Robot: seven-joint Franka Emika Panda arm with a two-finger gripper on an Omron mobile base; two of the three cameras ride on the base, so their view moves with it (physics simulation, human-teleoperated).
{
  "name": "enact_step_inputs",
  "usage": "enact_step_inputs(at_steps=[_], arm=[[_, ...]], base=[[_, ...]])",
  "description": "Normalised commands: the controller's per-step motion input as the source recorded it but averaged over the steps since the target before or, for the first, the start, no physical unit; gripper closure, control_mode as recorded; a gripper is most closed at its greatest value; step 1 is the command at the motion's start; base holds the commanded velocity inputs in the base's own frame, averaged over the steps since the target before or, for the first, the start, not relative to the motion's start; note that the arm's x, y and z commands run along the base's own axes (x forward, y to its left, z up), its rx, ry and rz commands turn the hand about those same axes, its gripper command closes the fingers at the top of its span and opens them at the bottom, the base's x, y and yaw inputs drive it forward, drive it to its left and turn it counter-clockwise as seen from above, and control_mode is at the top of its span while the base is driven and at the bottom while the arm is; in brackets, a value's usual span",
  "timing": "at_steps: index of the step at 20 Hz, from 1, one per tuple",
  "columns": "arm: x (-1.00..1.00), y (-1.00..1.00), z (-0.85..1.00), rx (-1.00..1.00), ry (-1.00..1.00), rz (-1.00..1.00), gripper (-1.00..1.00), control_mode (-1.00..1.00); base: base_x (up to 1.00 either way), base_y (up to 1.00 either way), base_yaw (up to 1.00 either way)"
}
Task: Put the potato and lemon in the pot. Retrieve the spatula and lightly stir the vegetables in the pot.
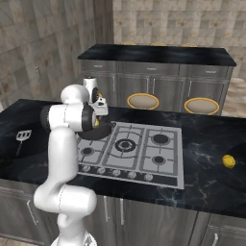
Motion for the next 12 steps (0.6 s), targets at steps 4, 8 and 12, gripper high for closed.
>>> enact_step_inputs(at_steps=[4,8,12], arm=[[0.00,0.00,0.00,0.00,0.00,0.00,-1.00,-1.00],[-0.18,0.00,0.02,0.00,0.00,0.00,-1.00,-1.00],[-0.85,-0.02,0.11,0.00,0.00,-0.01,-1.00,-1.00]], base=[[0.00,0.00,0.00],[0.00,0.00,0.00],[0.00,0.00,0.00]])
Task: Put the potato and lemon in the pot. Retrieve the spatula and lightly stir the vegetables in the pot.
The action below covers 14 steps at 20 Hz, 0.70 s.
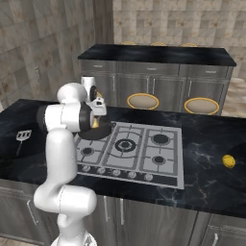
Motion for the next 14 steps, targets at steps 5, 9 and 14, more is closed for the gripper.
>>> enact_step_inputs(at_steps=[5,9,14], arm=[[-1.00,-0.25,0.04,0.04,0.00,-0.07,-1.00,-1.00],[-1.00,-0.29,0.19,0.10,0.00,-0.09,-1.00,-1.00],[-1.00,-0.15,0.49,0.09,0.00,-0.08,-1.00,-1.00]], base=[[0.00,0.00,0.00],[0.00,0.00,0.00],[0.00,0.00,0.00]])
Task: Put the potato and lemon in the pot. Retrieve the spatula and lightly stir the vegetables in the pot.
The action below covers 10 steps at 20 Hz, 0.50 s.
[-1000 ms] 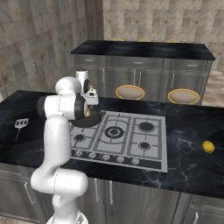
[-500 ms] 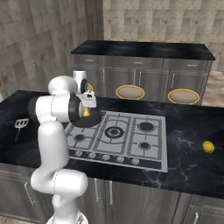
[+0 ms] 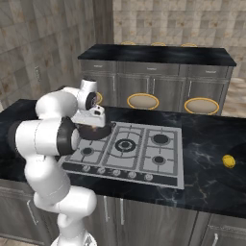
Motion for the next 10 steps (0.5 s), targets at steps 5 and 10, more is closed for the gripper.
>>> enact_step_inputs(at_steps=[5,10], arm=[[-1.00,-0.11,0.45,0.06,0.00,-0.06,-1.00,-1.00],[-1.00,-0.04,0.24,0.01,-0.02,-0.09,-1.00,-1.00]], base=[[0.00,0.00,0.00],[0.00,0.00,0.00]])
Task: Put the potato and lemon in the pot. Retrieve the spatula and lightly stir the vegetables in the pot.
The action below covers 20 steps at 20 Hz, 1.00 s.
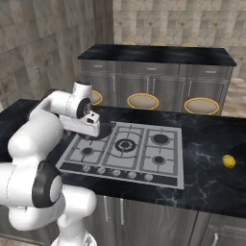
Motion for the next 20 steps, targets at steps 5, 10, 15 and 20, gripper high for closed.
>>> enact_step_inputs(at_steps=[5,10,15,20], arm=[[-1.00,-0.12,0.18,0.00,-0.04,-0.09,-1.00,-1.00],[-0.57,-0.34,0.10,-0.07,0.00,-0.09,-1.00,-1.00],[-0.16,-0.36,0.30,-0.14,-0.02,-0.06,-1.00,-1.00],[-0.58,0.00,0.44,-0.01,-0.04,-0.01,-1.00,-1.00]], base=[[0.00,0.00,0.00],[0.00,0.00,0.00],[0.00,0.00,0.00],[0.00,0.00,0.00]])
